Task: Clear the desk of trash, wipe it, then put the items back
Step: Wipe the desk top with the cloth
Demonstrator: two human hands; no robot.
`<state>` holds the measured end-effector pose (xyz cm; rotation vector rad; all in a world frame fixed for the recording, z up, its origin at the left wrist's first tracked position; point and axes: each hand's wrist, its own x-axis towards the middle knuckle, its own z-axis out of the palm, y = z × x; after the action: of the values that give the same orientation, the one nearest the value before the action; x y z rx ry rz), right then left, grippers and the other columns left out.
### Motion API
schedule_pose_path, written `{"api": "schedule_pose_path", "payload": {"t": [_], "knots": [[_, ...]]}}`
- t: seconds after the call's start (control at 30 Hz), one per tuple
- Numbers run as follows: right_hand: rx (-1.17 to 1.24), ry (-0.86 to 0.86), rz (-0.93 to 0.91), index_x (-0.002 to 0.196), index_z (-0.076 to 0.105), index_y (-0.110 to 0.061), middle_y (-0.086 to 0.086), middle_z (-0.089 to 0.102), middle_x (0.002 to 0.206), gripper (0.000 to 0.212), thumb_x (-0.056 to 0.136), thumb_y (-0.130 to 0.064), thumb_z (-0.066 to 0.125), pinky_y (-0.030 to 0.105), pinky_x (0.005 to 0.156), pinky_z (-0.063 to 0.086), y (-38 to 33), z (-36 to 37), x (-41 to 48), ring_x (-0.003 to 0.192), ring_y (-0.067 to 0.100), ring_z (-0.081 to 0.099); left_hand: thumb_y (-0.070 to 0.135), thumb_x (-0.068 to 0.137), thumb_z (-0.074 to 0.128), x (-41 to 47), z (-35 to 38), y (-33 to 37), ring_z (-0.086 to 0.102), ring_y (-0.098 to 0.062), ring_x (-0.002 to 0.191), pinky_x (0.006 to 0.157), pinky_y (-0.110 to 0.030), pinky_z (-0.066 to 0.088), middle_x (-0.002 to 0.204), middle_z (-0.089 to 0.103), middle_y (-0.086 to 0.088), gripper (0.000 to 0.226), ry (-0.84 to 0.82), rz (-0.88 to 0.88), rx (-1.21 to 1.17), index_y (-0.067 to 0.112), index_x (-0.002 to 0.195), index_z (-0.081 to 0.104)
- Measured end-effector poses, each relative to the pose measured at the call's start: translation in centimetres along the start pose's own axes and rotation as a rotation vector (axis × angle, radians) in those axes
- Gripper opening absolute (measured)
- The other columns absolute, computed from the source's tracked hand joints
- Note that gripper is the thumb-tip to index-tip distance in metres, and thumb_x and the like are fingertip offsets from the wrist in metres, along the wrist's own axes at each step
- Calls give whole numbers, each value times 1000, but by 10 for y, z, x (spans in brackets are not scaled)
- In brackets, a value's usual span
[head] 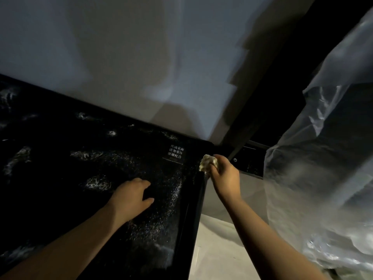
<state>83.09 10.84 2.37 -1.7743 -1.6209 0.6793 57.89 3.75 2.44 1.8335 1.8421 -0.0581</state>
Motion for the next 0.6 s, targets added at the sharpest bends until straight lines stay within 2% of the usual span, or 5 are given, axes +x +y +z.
{"api": "schedule_pose_path", "payload": {"t": [0.17,0.33,0.43,0.5,0.6], "knots": [[2,42,-60,119,64,-14,6,70,108,31,89,-8,58,24,86,48,16,34,50,100,21,65,51,90,54,49,13,-3,32,-16,139,113,-25,28,153,31,4,68,10,1,10,24,149,32],[51,80,-87,105,66,-9,7,69,97,29,85,5,50,11,78,42,26,60,88,81,7,60,62,87,51,83,29,-8,0,-26,148,120,-43,12,161,-2,2,85,-75,-39,125,30,153,9],[44,43,-72,82,60,-16,3,66,84,22,82,0,45,33,75,51,36,79,106,78,17,62,68,81,54,91,39,-17,-4,-28,148,119,-47,16,161,-9,2,95,-126,-67,158,29,153,6],[45,16,-15,83,58,-15,4,66,83,21,84,1,44,39,80,51,47,89,115,83,23,64,69,78,58,91,45,-20,-7,-28,148,118,-48,18,160,-14,1,101,-142,-66,171,28,153,4],[42,-102,22,110,61,-3,11,65,109,22,92,1,48,11,95,38,59,93,120,105,14,59,70,76,59,92,49,-22,-8,-29,148,118,-49,19,159,-18,1,106,-143,-56,210,28,153,1]]}}
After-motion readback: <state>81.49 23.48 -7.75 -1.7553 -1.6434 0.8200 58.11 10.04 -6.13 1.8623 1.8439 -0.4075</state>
